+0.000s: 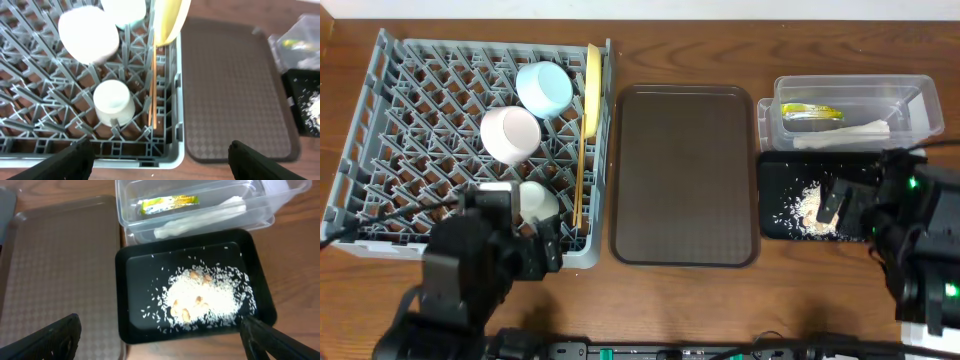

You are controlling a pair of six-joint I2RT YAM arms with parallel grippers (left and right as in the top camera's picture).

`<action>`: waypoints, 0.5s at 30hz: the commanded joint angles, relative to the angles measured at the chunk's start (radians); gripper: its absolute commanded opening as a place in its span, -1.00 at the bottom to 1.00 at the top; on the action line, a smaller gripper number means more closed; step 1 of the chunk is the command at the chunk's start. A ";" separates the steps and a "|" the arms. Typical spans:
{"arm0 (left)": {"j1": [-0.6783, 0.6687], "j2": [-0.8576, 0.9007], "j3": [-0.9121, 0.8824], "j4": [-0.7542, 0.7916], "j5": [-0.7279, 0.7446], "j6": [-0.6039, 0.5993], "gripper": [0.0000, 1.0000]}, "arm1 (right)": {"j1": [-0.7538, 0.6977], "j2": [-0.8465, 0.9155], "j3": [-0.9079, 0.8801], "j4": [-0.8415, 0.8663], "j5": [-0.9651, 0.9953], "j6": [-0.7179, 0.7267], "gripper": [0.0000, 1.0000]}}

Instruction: Sort waste into correct bins and load items into the dishwasher

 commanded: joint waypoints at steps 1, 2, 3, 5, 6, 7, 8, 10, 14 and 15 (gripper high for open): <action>0.005 -0.053 -0.008 0.001 -0.005 -0.002 0.78 | 0.003 -0.057 -0.013 -0.035 0.022 -0.006 0.99; 0.005 -0.060 -0.008 0.001 -0.005 -0.002 0.78 | 0.003 -0.064 -0.013 -0.045 0.022 -0.006 0.98; 0.005 -0.063 -0.008 0.001 -0.005 -0.002 0.77 | 0.003 -0.069 -0.013 -0.053 0.022 -0.007 0.99; 0.005 -0.063 -0.008 0.001 -0.005 -0.002 0.77 | 0.003 -0.070 -0.013 -0.072 0.022 -0.006 0.98; 0.005 -0.063 -0.008 0.001 -0.005 -0.003 0.77 | 0.003 -0.069 -0.013 -0.080 0.022 -0.006 0.98; 0.005 -0.063 -0.008 0.001 -0.005 -0.002 0.78 | 0.003 -0.068 -0.013 -0.090 0.022 -0.006 0.99; 0.005 -0.063 -0.008 0.001 -0.005 -0.002 0.78 | 0.003 -0.068 -0.013 -0.098 0.022 -0.007 0.98; 0.005 -0.063 -0.008 0.001 -0.005 -0.002 0.78 | 0.003 -0.068 -0.013 -0.108 0.022 -0.006 0.99; 0.005 -0.063 -0.008 0.001 -0.005 -0.002 0.78 | 0.003 -0.068 -0.013 -0.112 0.022 -0.007 0.99; 0.005 -0.063 -0.008 0.001 -0.006 -0.002 0.78 | 0.003 -0.068 -0.013 -0.112 0.022 -0.006 0.98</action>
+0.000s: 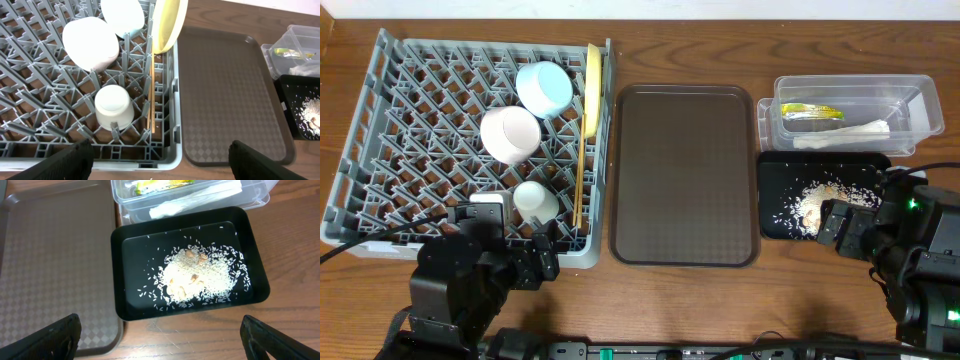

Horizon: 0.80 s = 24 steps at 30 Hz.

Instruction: Sort waste into correct bins and load items into the dishwasher

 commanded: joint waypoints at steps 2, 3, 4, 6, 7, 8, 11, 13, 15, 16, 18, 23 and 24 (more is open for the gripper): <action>0.005 -0.003 -0.007 0.001 -0.005 -0.002 0.78 | 0.003 -0.003 -0.006 -0.002 0.007 -0.007 0.99; 0.005 -0.003 -0.007 0.001 -0.005 -0.002 0.78 | 0.003 -0.003 -0.006 -0.002 0.007 -0.006 0.99; 0.005 -0.003 -0.007 0.001 -0.005 -0.002 0.79 | 0.003 -0.003 -0.006 -0.002 0.007 -0.006 0.99; 0.005 -0.003 -0.007 0.001 -0.005 -0.002 0.78 | 0.003 -0.003 -0.006 -0.002 0.007 -0.007 0.98; 0.005 -0.003 -0.007 0.001 -0.005 -0.002 0.79 | 0.003 -0.006 -0.007 -0.001 0.007 -0.006 0.99; 0.005 -0.003 -0.007 0.001 -0.005 -0.002 0.79 | 0.003 -0.010 -0.009 -0.001 0.010 -0.010 0.99; 0.005 -0.003 -0.007 0.001 -0.005 -0.002 0.79 | 0.003 -0.040 -0.013 0.012 0.015 -0.037 0.98; 0.005 -0.003 -0.007 0.001 -0.005 -0.002 0.79 | 0.003 -0.079 -0.034 0.060 0.015 -0.037 0.98; 0.005 -0.003 -0.007 0.001 -0.005 -0.002 0.79 | 0.003 -0.140 -0.083 0.135 0.014 -0.053 0.99; 0.005 -0.003 -0.007 0.001 -0.005 -0.002 0.79 | 0.006 -0.194 -0.132 0.197 0.014 -0.056 0.99; 0.005 -0.003 -0.007 0.001 -0.006 -0.002 0.79 | 0.014 -0.275 -0.209 0.292 0.015 -0.064 0.99; 0.005 -0.003 -0.007 0.001 -0.005 -0.002 0.79 | 0.053 -0.497 -0.404 0.510 0.021 -0.090 0.99; 0.005 -0.003 -0.007 0.001 -0.005 -0.002 0.79 | 0.057 -0.536 -0.437 0.542 0.023 -0.090 0.99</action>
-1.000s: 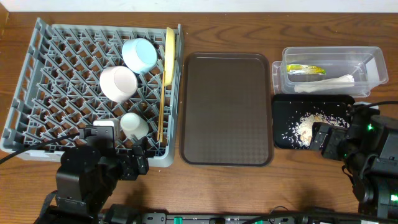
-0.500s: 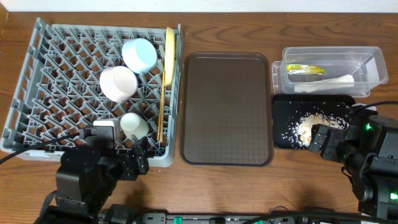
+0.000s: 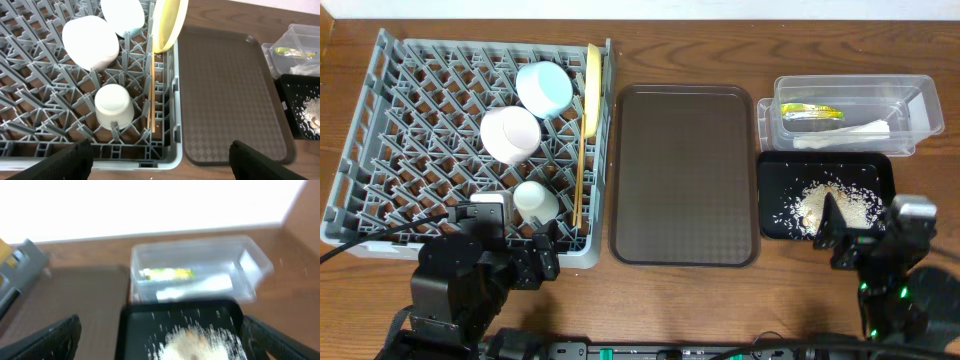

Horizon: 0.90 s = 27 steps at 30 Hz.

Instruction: Sort waste into correct bins and load items into the dishwasher

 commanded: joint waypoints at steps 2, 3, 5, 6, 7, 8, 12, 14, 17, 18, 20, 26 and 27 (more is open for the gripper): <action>0.005 -0.003 -0.004 0.000 -0.005 -0.002 0.79 | 0.028 -0.201 -0.188 0.148 0.015 -0.031 0.99; 0.005 -0.003 -0.004 0.000 -0.005 -0.002 0.79 | 0.031 -0.227 -0.220 0.185 0.015 -0.031 0.98; 0.005 -0.003 -0.004 0.000 -0.005 -0.002 0.79 | 0.042 -0.263 -0.278 0.254 0.015 -0.050 0.98; 0.005 -0.003 -0.004 0.000 -0.005 -0.002 0.79 | 0.053 -0.284 -0.330 0.326 0.015 -0.077 0.99; 0.005 -0.003 -0.004 0.000 -0.006 -0.002 0.79 | 0.057 -0.291 -0.355 0.362 0.016 -0.086 0.98; 0.005 -0.003 -0.004 0.000 -0.005 -0.002 0.79 | 0.058 -0.298 -0.378 0.394 0.016 -0.087 0.98; 0.005 -0.003 -0.004 0.000 -0.005 -0.002 0.79 | 0.059 -0.325 -0.438 0.469 0.016 -0.087 0.98; 0.005 -0.003 -0.004 0.000 -0.005 -0.002 0.79 | 0.059 -0.341 -0.453 0.481 0.019 -0.089 0.99; 0.005 -0.003 -0.004 0.000 -0.005 -0.002 0.79 | 0.059 -0.347 -0.475 0.515 0.027 -0.114 0.98; 0.005 -0.003 -0.004 0.000 -0.005 -0.002 0.79 | 0.059 -0.347 -0.485 0.536 0.037 -0.115 0.99; 0.005 -0.003 -0.004 0.000 -0.005 -0.002 0.79 | 0.059 -0.347 -0.508 0.579 0.046 -0.117 0.98; 0.005 -0.003 -0.004 0.000 -0.005 -0.002 0.79 | 0.055 -0.347 -0.613 0.734 0.057 -0.117 0.98; 0.005 -0.003 -0.004 0.000 -0.005 -0.002 0.80 | 0.055 -0.347 -0.629 0.752 0.057 -0.117 0.99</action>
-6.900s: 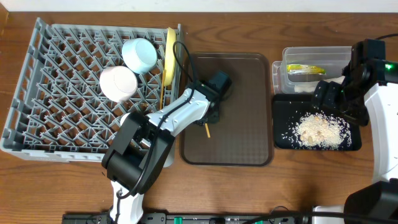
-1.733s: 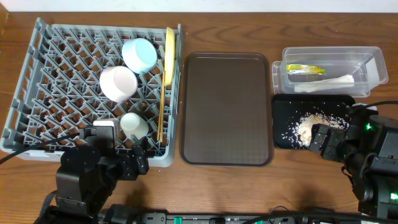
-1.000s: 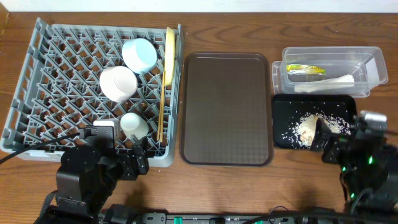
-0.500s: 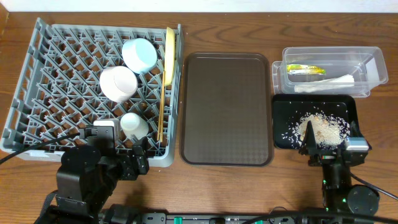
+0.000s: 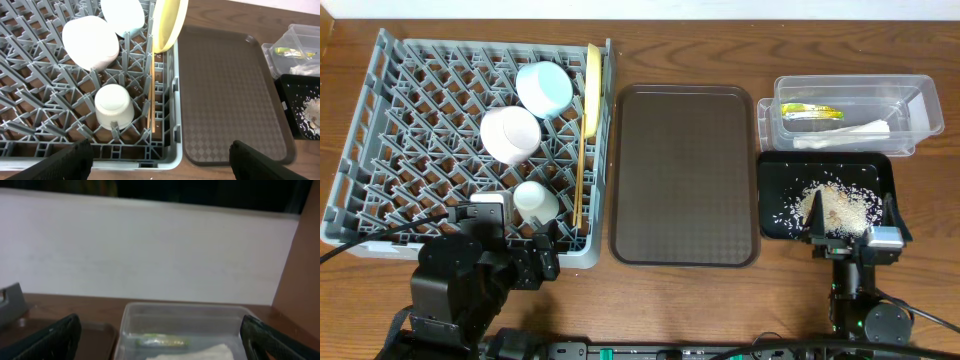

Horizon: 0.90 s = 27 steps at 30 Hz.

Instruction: Sort waste into correct bins and load items into the dishwasher

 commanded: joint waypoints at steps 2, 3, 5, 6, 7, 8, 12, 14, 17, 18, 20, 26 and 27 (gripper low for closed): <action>0.005 -0.003 -0.003 0.000 -0.005 -0.002 0.80 | 0.011 -0.007 -0.062 0.038 0.023 -0.018 0.98; 0.005 -0.003 -0.003 0.000 -0.005 -0.002 0.80 | 0.011 -0.007 -0.061 0.021 0.024 -0.021 0.98; 0.005 -0.003 -0.003 0.000 -0.006 -0.002 0.80 | 0.011 -0.007 -0.061 -0.006 0.023 -0.051 0.99; 0.005 -0.003 -0.003 0.000 -0.005 -0.002 0.79 | 0.011 -0.007 -0.061 -0.021 0.023 -0.065 0.99; 0.005 -0.003 -0.003 0.000 -0.005 -0.002 0.79 | 0.011 -0.007 -0.061 -0.049 0.022 -0.075 0.99; 0.005 -0.003 -0.003 0.000 -0.005 -0.002 0.79 | 0.011 -0.007 -0.061 -0.079 0.022 -0.075 0.99; 0.005 -0.003 -0.003 0.000 -0.005 -0.002 0.79 | 0.011 -0.007 -0.061 -0.210 -0.002 -0.075 0.99; 0.005 -0.003 -0.003 0.000 -0.005 -0.002 0.79 | 0.011 -0.007 -0.061 -0.208 -0.003 -0.097 0.99; 0.005 -0.003 -0.003 0.000 -0.005 -0.002 0.80 | 0.011 -0.007 -0.061 -0.206 -0.003 -0.093 0.99; 0.005 -0.003 -0.003 0.000 -0.005 -0.002 0.79 | 0.011 -0.007 -0.061 -0.206 -0.003 -0.093 0.99; 0.005 -0.003 -0.003 0.000 -0.005 -0.002 0.79 | 0.011 -0.007 -0.061 -0.205 -0.003 -0.093 0.99; 0.005 -0.003 -0.003 0.000 -0.005 -0.002 0.80 | 0.011 -0.007 -0.061 -0.205 -0.003 -0.093 0.99; 0.005 -0.003 -0.003 0.000 -0.005 -0.002 0.80 | 0.011 -0.007 -0.061 -0.205 -0.003 -0.093 0.98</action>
